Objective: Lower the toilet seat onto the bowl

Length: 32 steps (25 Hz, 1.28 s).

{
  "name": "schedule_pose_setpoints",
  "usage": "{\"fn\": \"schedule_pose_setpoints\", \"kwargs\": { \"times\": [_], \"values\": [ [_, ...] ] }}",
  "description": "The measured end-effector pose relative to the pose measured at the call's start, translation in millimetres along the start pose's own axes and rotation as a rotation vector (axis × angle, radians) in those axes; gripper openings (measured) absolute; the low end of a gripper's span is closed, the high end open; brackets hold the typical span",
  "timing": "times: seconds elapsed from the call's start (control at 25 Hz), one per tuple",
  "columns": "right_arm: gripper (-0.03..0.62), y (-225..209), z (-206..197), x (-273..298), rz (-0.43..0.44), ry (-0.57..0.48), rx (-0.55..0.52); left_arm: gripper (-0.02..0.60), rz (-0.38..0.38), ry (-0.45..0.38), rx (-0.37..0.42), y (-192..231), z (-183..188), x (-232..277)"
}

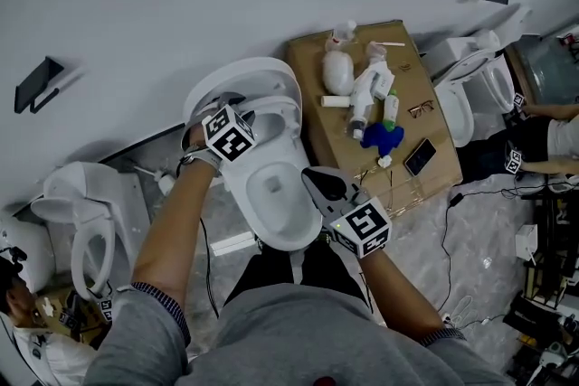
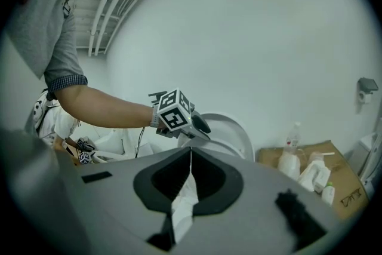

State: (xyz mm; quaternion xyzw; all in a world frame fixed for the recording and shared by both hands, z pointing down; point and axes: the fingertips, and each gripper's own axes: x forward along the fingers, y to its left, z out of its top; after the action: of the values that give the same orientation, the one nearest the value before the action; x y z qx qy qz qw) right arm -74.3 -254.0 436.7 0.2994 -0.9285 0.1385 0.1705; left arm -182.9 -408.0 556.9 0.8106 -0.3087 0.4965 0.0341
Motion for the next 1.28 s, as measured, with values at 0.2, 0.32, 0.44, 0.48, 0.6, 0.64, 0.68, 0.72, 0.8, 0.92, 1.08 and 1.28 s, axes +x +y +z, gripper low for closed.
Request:
{"fn": "schedule_pose_setpoints", "kwargs": {
  "times": [0.2,0.32,0.44,0.48,0.6,0.64,0.68,0.72,0.8,0.92,1.08,1.28],
  "values": [
    [0.014,-4,-6,0,-0.009,0.007,0.002,0.150,-0.028,0.026,-0.012,0,-11,16],
    [0.014,-5,-9,-1,-0.017,0.008,0.006,0.114,-0.034,0.031,-0.012,-1,-16,20],
    [0.014,-7,-12,-2,-0.020,0.017,0.014,0.110,-0.036,0.028,-0.006,-1,-16,21],
    [0.014,-7,-13,-3,-0.021,0.020,0.017,0.107,-0.040,0.029,0.000,-2,-16,20],
    [0.014,-7,-12,-3,-0.026,0.020,0.018,0.101,-0.045,0.032,0.024,-2,-15,19],
    [0.014,-7,-13,-3,-0.027,0.021,0.018,0.100,-0.046,0.033,0.031,-4,-14,19],
    [0.014,-6,-14,-4,-0.029,0.021,0.018,0.100,-0.050,0.035,0.035,-6,-14,19],
    [0.014,-5,-15,-4,-0.032,0.020,0.019,0.100,-0.054,0.035,0.038,-8,-14,18],
    [0.014,-3,-15,-6,-0.038,0.018,0.023,0.100,-0.066,0.030,0.038,-14,-13,15],
    [0.014,5,-16,-9,-0.042,0.017,0.025,0.101,-0.082,0.014,0.033,-24,-14,9],
    [0.014,12,-19,-14,-0.048,0.012,0.029,0.103,-0.099,-0.009,0.023,-36,-13,3],
    [0.014,27,-29,-21,-0.056,0.012,0.036,0.106,-0.140,-0.050,-0.010,-59,-11,-7]
  ]
}}
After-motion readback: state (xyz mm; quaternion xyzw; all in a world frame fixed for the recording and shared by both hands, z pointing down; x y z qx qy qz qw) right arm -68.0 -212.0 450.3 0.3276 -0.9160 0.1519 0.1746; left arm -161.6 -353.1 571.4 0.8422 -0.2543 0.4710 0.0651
